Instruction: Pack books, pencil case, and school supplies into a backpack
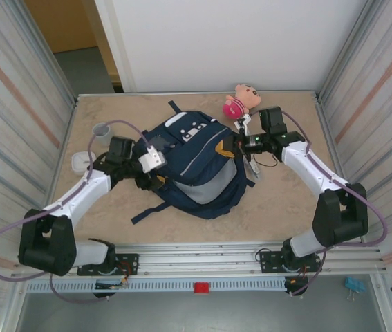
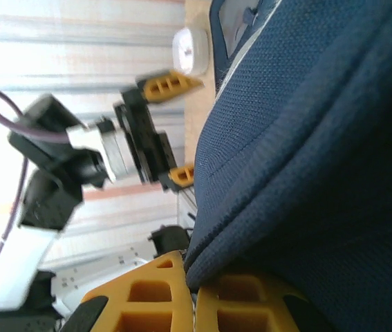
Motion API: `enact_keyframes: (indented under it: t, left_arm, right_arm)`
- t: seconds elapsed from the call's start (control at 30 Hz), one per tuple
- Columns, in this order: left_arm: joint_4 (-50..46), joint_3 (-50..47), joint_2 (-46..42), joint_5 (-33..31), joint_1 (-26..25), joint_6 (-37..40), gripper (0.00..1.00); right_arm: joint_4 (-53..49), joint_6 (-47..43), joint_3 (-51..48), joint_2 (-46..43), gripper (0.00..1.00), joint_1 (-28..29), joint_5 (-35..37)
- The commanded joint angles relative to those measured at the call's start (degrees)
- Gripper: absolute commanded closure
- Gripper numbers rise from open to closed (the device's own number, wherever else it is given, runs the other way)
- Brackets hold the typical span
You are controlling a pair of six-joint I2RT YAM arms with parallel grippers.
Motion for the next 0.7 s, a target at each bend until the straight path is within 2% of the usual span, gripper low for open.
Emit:
enact_keyframes:
  t: [0.0, 0.13, 0.23, 0.27, 0.33, 0.43, 0.5, 0.67]
  left_arm:
    - [0.26, 2.61, 3.74, 0.03, -0.13, 9.74, 0.06]
    - [1.34, 3.46, 9.13, -1.13, -1.77, 15.63, 0.05]
    - [-2.93, 5.40, 13.90, -3.04, -3.28, 19.18, 0.13]
    - [-3.03, 5.37, 14.91, -3.52, -3.59, 19.24, 0.24]
    - [-3.10, 5.20, 15.95, -4.76, -4.36, 18.15, 0.59]
    - [-6.70, 5.17, 15.14, -3.56, -5.04, 15.53, 0.89]
    - [-9.01, 4.19, 13.10, -2.90, -5.88, 13.64, 1.00]
    - [-10.49, -1.13, 4.58, 0.01, -8.23, 5.76, 1.00]
  right_arm:
    - [-8.61, -10.84, 3.77, 1.29, 1.00, -0.34, -5.94]
    - [-12.81, -15.06, 5.55, 2.82, 1.00, -0.43, -6.95]
    - [-16.96, -19.60, 7.46, 4.91, 1.00, -0.51, -7.43]
    - [-18.79, -21.43, 8.23, 5.74, 1.00, -0.63, -7.25]
    - [-21.91, -24.67, 9.39, 7.09, 1.00, -0.98, -6.45]
    - [-23.24, -26.19, 10.29, 8.95, 1.00, -2.84, -3.52]
    - [-22.85, -26.26, 10.82, 10.07, 1.00, -4.46, -1.27]
    - [-19.26, -24.54, 12.43, 12.66, 1.00, -8.75, 2.03]
